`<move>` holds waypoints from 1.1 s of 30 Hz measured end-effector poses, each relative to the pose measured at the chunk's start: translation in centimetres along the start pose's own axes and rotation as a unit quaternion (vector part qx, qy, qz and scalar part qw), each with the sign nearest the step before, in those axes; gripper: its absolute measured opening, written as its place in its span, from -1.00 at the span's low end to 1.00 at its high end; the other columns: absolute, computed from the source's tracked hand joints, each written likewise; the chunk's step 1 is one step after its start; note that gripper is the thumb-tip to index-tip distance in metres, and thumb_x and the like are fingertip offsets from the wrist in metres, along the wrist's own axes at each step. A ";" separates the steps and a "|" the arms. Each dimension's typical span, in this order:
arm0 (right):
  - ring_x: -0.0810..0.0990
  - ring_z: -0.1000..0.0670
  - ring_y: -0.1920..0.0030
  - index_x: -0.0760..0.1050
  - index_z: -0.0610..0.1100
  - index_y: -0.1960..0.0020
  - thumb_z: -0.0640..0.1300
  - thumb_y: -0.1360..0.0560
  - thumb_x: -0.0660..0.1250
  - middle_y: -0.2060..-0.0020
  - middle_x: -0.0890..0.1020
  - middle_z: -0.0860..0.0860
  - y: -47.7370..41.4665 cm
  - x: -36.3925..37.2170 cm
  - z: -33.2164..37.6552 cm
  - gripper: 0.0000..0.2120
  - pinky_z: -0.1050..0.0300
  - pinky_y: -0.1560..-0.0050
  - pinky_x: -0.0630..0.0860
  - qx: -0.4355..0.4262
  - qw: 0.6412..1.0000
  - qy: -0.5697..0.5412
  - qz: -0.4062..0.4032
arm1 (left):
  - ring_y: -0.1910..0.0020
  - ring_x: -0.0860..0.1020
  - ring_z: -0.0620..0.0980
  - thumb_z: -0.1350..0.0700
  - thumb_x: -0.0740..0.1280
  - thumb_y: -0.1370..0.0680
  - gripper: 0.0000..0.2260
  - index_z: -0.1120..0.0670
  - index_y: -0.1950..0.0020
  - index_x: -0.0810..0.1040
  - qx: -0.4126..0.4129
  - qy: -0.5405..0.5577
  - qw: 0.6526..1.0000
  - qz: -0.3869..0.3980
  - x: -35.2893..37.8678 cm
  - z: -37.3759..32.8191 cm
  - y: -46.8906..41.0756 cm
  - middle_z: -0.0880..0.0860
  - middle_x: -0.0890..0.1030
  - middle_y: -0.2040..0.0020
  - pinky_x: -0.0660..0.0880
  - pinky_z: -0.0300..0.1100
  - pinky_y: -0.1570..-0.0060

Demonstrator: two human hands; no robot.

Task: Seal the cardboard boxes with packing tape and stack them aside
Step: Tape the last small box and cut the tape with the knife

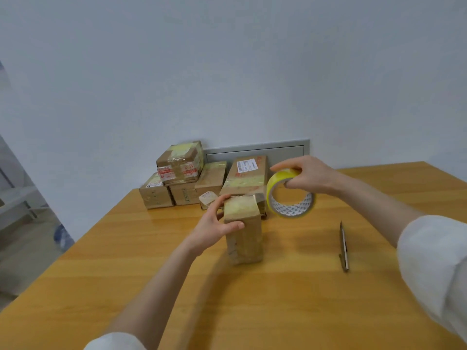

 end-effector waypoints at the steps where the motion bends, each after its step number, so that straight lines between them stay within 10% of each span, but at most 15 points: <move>1: 0.54 0.28 0.18 0.55 0.13 -0.22 -0.26 -0.37 0.39 0.17 0.57 0.30 0.3 0.2 -0.5 -0.51 0.38 0.16 0.40 0.001 1.000 -0.020 0.004 | -0.27 0.46 -0.06 0.09 0.53 -0.36 -0.29 -0.13 -0.43 0.29 -0.003 0.001 1.000 0.002 0.0 0.1 0.0 -0.14 0.41 -0.27 0.53 -0.15 -0.16; 13: 0.52 0.08 -0.07 0.56 0.23 -0.12 -0.30 -0.47 0.32 -0.11 0.58 0.14 1.2 4.9 -3.2 -0.56 0.31 0.07 0.41 -0.006 0.998 -0.055 0.004 | -0.40 0.32 -0.04 -0.08 0.51 -0.35 -0.15 -0.09 -0.54 0.14 -0.027 -0.123 0.992 0.021 -0.5 -0.5 0.3 -0.03 0.26 -0.47 0.36 -0.13 -0.33; 23: 0.50 0.09 -0.09 0.56 0.12 -0.21 -0.31 -0.45 0.32 -0.11 0.58 0.11 2.3 6.8 -3.9 -0.55 0.31 0.04 0.36 -0.008 0.998 -0.062 -0.030 | -0.56 -0.06 0.04 -0.16 0.15 -0.61 -0.31 0.06 -0.58 -0.12 0.088 -0.602 0.794 0.000 5.5 -5.1 0.4 0.05 -0.07 -0.59 -0.08 -0.05 -0.51; 30: 0.48 0.25 0.39 0.44 0.34 -0.18 -0.33 -0.47 0.30 0.26 0.54 0.36 4.3 8.1 -5.9 -0.43 0.38 0.39 0.37 0.011 0.993 -0.111 -0.031 | -0.56 -0.02 0.06 -0.18 0.11 -0.62 -0.36 0.00 -0.58 -0.09 0.086 -0.596 0.798 -0.024 5.3 -4.6 0.9 0.02 -0.03 -0.59 -0.06 -0.04 -0.52; 33: 0.49 0.27 0.21 0.44 0.30 -0.25 -0.35 -0.49 0.26 -0.03 0.58 0.21 4.6 8.4 -6.4 -0.42 0.43 0.28 0.37 0.006 0.994 -0.103 -0.046 | -0.55 -0.02 0.05 -0.16 0.09 -0.63 -0.39 0.01 -0.58 -0.07 0.084 -0.594 0.800 -0.021 5.7 -4.7 0.8 0.02 -0.02 -0.59 -0.06 -0.04 -0.52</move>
Point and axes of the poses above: each hand's wrist, its own y-axis away from the middle knuckle, its own x-axis out of the palm, z = x × y, the point moved 10 cm from there along -y, towards the middle knuckle
